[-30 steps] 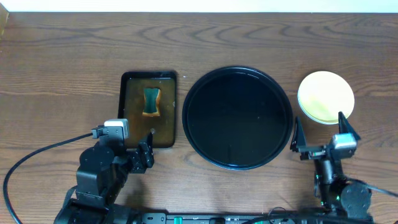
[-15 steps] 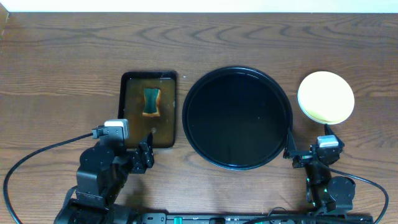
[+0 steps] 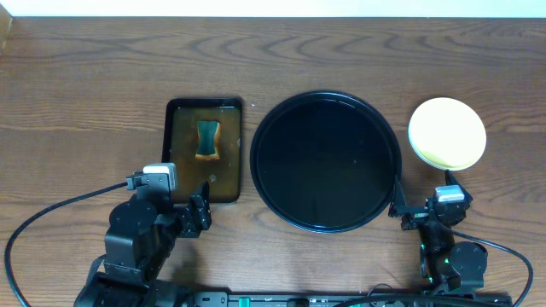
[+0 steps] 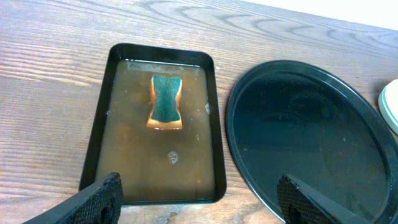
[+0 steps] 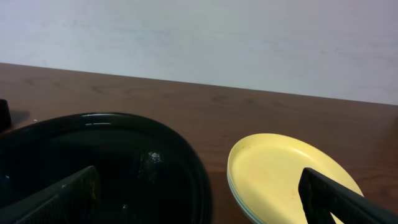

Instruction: Clean dirty plates on tray and stack at the side

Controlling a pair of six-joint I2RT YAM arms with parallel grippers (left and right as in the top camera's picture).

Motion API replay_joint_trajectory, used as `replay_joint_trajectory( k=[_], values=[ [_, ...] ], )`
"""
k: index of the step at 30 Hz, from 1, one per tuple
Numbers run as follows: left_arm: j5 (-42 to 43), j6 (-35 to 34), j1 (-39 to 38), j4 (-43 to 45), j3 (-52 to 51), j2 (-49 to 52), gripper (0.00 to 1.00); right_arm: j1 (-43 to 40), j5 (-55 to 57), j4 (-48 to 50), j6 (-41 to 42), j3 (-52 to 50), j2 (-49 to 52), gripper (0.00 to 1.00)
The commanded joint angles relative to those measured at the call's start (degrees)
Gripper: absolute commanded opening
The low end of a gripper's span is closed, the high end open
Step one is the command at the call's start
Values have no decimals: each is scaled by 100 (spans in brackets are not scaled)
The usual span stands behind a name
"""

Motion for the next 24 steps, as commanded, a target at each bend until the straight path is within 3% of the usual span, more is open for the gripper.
replay_joint_trajectory(
  k=[1, 15, 24],
  values=[
    [35, 72, 24, 20, -26, -2, 80, -68, 59, -26, 37, -7, -24, 99],
    [-240, 219, 313, -103, -223, -114, 80, -68, 57, -26, 37, -7, -24, 99],
    [-205, 46, 1104, 1589, -1829, -1550, 80, -68, 59, -26, 37, -7, -24, 99]
  ],
)
